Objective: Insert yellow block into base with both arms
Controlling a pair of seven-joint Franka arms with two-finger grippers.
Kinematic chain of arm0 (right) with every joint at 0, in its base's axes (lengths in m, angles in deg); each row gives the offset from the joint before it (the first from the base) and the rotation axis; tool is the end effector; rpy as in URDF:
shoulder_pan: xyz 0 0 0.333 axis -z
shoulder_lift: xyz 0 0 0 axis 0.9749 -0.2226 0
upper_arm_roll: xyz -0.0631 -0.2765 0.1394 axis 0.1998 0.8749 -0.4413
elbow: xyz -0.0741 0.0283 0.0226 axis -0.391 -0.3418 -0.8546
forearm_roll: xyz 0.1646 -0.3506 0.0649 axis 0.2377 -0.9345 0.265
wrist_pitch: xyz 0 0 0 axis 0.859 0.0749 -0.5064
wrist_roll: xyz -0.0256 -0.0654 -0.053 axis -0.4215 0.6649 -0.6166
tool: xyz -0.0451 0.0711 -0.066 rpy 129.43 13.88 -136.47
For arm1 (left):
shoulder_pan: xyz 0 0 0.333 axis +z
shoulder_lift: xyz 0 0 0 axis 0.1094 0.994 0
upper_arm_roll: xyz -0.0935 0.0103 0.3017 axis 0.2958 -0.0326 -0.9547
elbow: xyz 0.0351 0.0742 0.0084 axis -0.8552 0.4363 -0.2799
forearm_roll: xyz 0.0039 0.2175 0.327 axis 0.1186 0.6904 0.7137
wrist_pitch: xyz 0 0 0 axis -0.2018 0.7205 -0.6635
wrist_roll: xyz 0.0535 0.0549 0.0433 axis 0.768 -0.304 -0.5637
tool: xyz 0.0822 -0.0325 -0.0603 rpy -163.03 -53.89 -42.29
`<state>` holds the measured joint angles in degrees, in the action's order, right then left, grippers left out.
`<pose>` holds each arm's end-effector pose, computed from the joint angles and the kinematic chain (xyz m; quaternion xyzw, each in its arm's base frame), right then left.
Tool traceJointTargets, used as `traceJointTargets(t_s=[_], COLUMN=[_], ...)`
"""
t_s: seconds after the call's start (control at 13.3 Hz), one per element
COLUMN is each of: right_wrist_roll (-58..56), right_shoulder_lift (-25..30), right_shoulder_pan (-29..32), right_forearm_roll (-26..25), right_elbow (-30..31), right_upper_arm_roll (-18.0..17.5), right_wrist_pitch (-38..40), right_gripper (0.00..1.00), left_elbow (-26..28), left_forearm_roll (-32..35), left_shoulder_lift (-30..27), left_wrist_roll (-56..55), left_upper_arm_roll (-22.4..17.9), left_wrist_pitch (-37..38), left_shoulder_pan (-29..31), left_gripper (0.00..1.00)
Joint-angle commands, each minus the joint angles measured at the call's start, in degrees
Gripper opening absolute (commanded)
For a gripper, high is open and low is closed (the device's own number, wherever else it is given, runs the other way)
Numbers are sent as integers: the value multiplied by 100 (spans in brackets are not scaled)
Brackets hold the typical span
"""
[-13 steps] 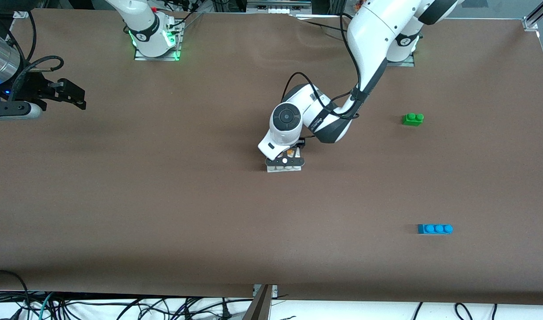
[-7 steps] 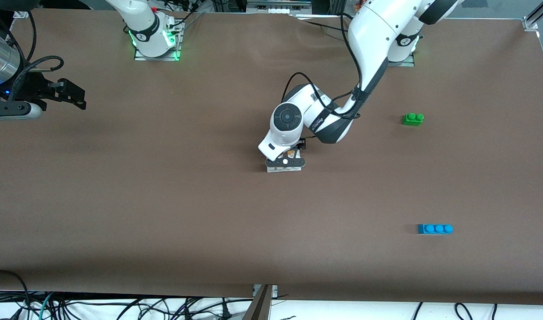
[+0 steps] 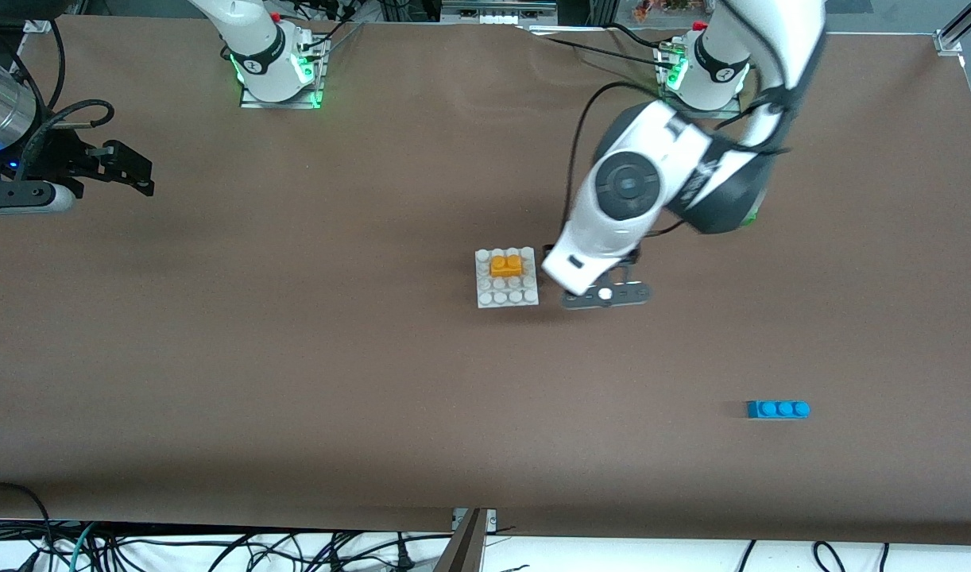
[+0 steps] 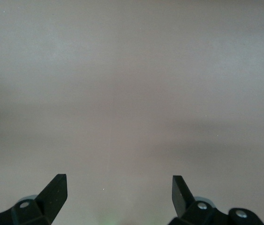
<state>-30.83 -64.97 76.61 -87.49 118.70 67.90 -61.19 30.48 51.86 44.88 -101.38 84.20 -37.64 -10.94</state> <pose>0.5556 0.0438 0.6020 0.9990 0.0304 -0.0290 0.0146 0.5983 -0.3206 0.4347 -0.9958 -0.0424 0.0777 0.0253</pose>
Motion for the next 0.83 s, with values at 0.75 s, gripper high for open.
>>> traceJointTargets(t_s=[0.75], right_wrist_roll=[-105], right_shoulder_lift=[-25], right_shoulder_pan=[62], right_forearm_roll=[96], right_elbow=[-85], right_upper_arm_roll=[-33], right_wrist_pitch=[26], right_gripper=[99], left_elbow=[2165], left_forearm_roll=[-586], left_shoulder_lift=[-3290], left_wrist_roll=[2492], left_upper_arm_roll=[-714], left_wrist_pitch=[327], left_shoulder_pan=[1809], left_gripper=[100])
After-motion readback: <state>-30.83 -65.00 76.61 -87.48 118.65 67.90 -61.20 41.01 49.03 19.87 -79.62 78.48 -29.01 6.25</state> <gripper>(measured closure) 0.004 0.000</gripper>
